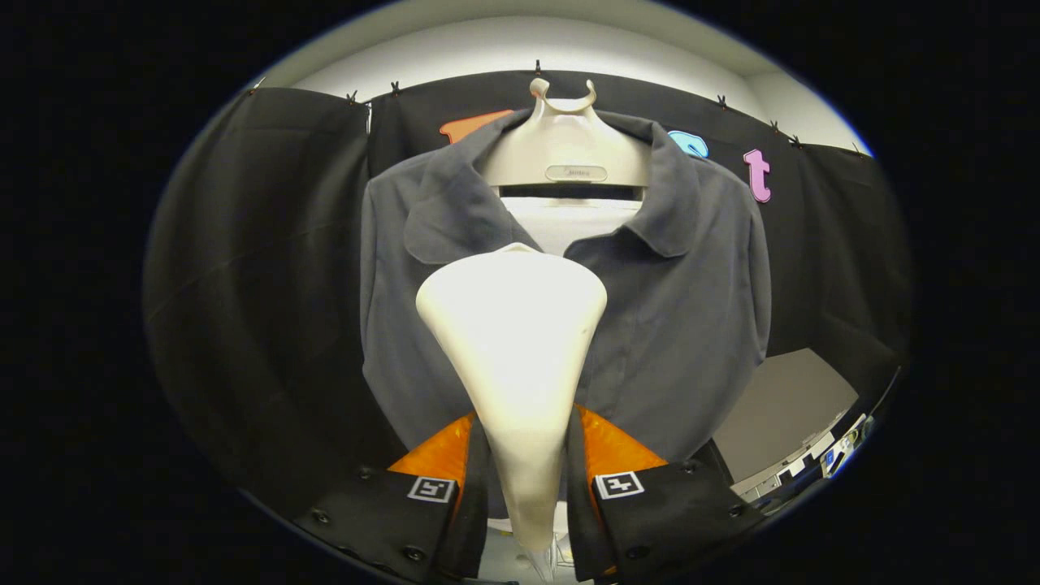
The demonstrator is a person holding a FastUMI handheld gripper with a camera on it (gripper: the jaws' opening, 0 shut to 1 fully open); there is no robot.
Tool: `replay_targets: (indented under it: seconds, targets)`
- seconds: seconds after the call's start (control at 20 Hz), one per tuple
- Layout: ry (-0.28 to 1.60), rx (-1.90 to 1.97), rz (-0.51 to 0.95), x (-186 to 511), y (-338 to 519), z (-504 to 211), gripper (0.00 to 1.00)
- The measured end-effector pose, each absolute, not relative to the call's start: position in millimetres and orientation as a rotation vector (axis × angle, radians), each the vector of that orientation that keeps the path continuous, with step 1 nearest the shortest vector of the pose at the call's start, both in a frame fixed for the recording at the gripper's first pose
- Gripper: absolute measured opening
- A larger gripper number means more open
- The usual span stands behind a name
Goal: Iron the clothes twice with a garment steamer, once on the left side and once on the right side.
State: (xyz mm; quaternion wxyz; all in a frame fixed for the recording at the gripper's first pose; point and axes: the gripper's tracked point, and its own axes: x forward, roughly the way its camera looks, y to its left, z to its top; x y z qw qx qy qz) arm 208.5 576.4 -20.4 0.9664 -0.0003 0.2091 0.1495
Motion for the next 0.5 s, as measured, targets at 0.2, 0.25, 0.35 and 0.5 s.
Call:
replay_targets:
  seconds: [0.2, 0.25, 0.35, 0.5]
  targets:
    - [0.451, -0.003, 0.305, 218, 583, -38, 0.49]
    - [0.455, -0.003, 0.306, 221, 585, -43, 0.49]
    - [0.469, -0.002, 0.311, 221, 588, -53, 0.49]
    - [0.493, -0.004, 0.316, 225, 595, -69, 0.49]
